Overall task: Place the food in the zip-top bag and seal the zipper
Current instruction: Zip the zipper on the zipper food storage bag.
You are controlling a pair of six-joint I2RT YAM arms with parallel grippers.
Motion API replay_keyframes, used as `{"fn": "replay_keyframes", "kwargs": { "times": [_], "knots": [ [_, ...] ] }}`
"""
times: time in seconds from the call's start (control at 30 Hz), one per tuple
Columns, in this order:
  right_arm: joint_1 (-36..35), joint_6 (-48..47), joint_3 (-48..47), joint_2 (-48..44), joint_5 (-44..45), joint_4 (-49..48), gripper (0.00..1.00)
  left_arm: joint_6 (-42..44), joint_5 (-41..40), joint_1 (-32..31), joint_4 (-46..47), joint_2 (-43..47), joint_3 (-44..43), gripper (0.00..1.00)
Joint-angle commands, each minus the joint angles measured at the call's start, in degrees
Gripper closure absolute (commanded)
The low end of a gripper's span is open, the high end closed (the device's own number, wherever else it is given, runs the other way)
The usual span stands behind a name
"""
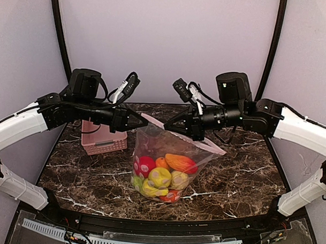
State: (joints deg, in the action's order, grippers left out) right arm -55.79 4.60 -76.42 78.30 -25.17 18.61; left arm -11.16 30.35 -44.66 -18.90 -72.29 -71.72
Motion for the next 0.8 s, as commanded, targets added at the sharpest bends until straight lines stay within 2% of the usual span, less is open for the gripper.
{"fn": "replay_keyframes", "kwargs": {
  "times": [0.0, 0.77],
  "knots": [
    [-0.3, 0.0, 1.0, -2.7, -0.4, 2.1, 1.00, -0.8, -4.6, 2.2, -0.1, 2.1, 1.5, 0.99],
    [-0.2, 0.8, 3.2, -4.4, 1.1, 2.9, 1.00, -2.1, -6.9, 3.8, 0.2, 3.7, 3.3, 0.99]
  ]
}}
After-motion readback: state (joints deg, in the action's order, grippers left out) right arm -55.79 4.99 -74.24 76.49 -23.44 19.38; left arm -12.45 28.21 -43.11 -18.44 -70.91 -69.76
